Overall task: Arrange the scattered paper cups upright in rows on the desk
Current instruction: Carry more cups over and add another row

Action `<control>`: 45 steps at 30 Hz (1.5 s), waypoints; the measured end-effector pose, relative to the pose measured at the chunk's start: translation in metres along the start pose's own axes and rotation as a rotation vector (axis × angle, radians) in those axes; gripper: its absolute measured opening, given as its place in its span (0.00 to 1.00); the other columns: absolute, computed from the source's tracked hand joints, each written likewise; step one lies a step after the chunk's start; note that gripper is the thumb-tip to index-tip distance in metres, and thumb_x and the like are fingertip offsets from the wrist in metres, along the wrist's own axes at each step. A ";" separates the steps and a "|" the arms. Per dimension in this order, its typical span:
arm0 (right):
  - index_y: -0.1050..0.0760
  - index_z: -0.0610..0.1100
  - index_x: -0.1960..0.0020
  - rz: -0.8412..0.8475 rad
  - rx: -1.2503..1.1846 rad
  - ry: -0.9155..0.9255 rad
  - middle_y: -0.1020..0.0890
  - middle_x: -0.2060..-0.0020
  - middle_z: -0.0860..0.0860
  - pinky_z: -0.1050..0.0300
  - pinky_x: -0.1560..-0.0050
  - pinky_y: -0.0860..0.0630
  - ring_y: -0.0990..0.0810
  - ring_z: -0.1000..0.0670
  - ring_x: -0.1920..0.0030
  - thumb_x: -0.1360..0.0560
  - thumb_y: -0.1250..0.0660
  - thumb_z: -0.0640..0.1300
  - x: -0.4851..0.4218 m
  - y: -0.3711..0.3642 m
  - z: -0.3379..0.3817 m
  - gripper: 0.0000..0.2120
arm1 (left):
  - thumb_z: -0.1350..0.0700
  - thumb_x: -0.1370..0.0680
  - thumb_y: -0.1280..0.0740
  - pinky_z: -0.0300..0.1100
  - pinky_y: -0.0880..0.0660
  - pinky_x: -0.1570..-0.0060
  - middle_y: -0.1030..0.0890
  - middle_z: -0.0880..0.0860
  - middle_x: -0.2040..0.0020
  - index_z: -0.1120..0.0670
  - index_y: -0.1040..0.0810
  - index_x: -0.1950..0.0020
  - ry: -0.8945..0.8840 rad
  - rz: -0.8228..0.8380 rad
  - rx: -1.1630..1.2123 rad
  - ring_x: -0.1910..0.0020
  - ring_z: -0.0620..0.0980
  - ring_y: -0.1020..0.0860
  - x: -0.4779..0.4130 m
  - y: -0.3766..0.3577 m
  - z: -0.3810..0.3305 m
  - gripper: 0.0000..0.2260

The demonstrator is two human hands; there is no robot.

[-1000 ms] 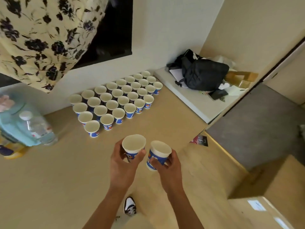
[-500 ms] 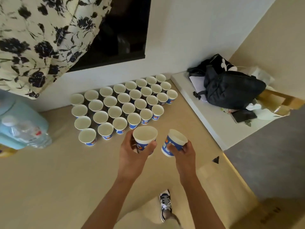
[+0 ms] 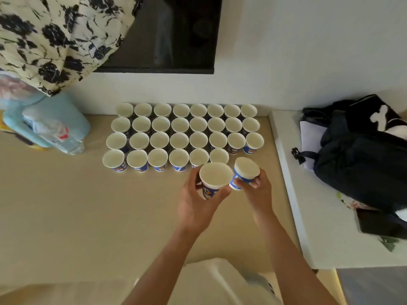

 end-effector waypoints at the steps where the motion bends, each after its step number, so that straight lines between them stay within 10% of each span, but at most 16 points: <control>1: 0.25 0.44 0.39 0.008 0.001 -0.017 0.17 0.47 0.52 0.64 0.52 0.20 0.17 0.60 0.51 0.39 0.22 0.41 -0.009 0.008 -0.008 0.29 | 0.40 0.38 0.24 0.39 0.21 0.47 0.16 0.41 0.47 0.44 0.23 0.38 0.005 -0.017 -0.008 0.47 0.43 0.18 0.001 -0.007 0.000 0.29; 19: 0.25 0.45 0.40 0.150 0.190 -0.058 0.16 0.46 0.49 0.53 0.44 0.18 0.16 0.52 0.49 0.34 0.20 0.35 -0.107 0.021 -0.071 0.26 | 0.55 0.35 0.21 0.31 0.25 0.48 0.17 0.39 0.48 0.48 0.22 0.40 0.020 -0.186 -0.086 0.47 0.42 0.18 0.001 -0.047 -0.001 0.25; 45: 0.28 0.52 0.31 0.212 0.195 -0.011 0.19 0.43 0.57 0.43 0.38 0.20 0.20 0.53 0.42 0.39 0.24 0.42 -0.140 -0.014 -0.083 0.37 | 0.47 0.37 0.23 0.35 0.22 0.47 0.16 0.42 0.46 0.46 0.22 0.40 0.033 -0.189 -0.088 0.45 0.46 0.17 0.010 -0.030 0.010 0.26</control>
Point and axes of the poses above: each hand's wrist, its own x-axis away from the middle knuckle, its own y-axis out of the back of the hand, z = x × y, the point moved 7 cm from there along -x, towards the middle knuckle
